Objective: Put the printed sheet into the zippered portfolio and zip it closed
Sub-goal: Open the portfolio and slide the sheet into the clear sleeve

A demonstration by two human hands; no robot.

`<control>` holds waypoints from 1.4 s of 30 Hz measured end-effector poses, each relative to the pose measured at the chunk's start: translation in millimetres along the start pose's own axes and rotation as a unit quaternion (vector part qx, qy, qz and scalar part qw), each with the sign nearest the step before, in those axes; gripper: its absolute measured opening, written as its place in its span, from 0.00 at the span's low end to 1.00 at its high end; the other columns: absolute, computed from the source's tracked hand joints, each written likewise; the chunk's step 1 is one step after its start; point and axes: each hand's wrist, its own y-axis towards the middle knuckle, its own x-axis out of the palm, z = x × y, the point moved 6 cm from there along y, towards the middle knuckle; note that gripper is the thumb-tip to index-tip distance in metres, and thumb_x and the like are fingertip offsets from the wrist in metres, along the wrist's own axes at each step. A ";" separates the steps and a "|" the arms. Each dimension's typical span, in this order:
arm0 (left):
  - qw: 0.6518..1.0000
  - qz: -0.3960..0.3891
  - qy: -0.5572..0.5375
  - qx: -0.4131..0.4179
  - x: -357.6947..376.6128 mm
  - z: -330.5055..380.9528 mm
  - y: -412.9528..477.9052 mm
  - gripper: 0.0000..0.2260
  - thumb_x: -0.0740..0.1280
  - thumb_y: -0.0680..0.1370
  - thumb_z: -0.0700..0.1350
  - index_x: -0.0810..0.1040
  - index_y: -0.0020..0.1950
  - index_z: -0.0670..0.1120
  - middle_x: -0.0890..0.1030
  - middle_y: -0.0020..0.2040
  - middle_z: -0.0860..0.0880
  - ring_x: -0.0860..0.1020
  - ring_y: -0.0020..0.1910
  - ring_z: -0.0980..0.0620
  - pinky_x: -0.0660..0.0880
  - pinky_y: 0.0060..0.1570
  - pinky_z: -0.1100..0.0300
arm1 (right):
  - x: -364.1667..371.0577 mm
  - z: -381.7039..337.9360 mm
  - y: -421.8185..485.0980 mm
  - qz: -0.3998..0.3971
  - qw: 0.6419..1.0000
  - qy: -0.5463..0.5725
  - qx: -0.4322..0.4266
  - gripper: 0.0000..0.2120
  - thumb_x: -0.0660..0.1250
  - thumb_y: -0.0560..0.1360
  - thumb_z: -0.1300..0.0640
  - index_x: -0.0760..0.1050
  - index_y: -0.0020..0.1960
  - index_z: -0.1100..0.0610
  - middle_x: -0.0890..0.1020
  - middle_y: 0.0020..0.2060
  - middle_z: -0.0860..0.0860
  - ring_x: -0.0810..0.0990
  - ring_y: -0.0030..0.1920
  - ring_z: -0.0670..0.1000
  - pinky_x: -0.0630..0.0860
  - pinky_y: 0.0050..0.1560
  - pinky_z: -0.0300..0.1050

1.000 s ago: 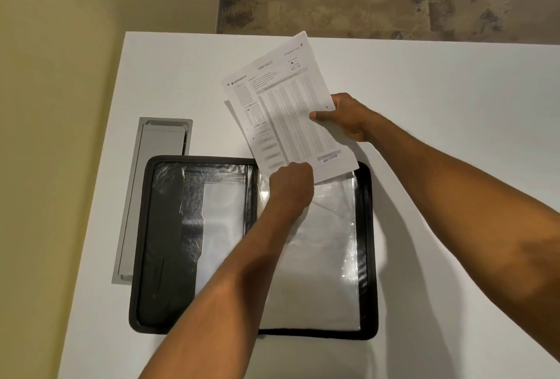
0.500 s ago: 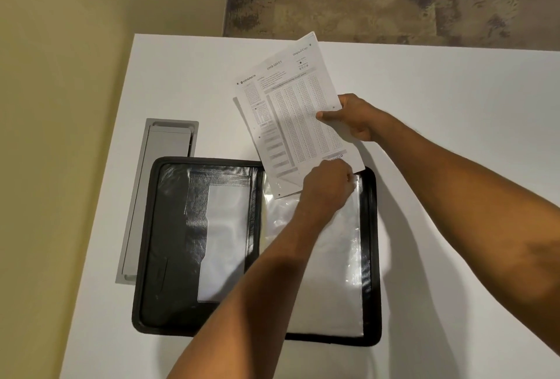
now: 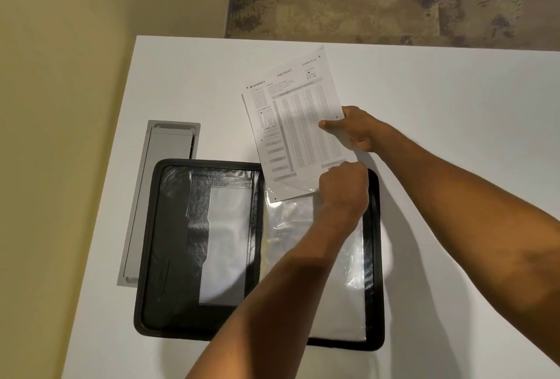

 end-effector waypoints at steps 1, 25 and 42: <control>1.000 -0.002 -0.004 -0.005 0.6 0.2 0.1 0.07 0.65 0.81 0.38 0.80 0.58 0.44 0.77 0.44 0.46 0.83 0.48 0.44 0.69 0.41 0.56 | 0.8 0.4 -1.5 0.002 1.000 -0.001 0.000 0.18 0.75 0.76 0.58 0.80 0.65 0.59 0.86 0.58 0.53 0.84 0.58 0.55 0.80 0.61 0.51; 0.998 0.056 0.035 0.023 35.8 1.3 0.5 0.06 0.73 0.75 0.41 0.81 0.40 0.51 0.79 0.36 0.50 0.74 0.44 0.48 0.67 0.52 0.49 | -7.9 30.3 20.0 0.059 0.991 -0.078 0.091 0.36 0.81 0.63 0.40 0.79 0.65 0.56 0.83 0.59 0.51 0.81 0.59 0.56 0.75 0.67 0.58; 0.994 0.068 -0.079 -0.011 45.4 -24.6 18.5 0.06 0.69 0.79 0.45 0.85 0.44 0.52 0.82 0.44 0.53 0.74 0.46 0.50 0.66 0.53 0.51 | 3.5 40.8 -34.4 0.068 0.996 0.006 0.061 0.08 0.72 0.78 0.59 0.80 0.57 0.54 0.85 0.57 0.52 0.85 0.53 0.52 0.83 0.54 0.48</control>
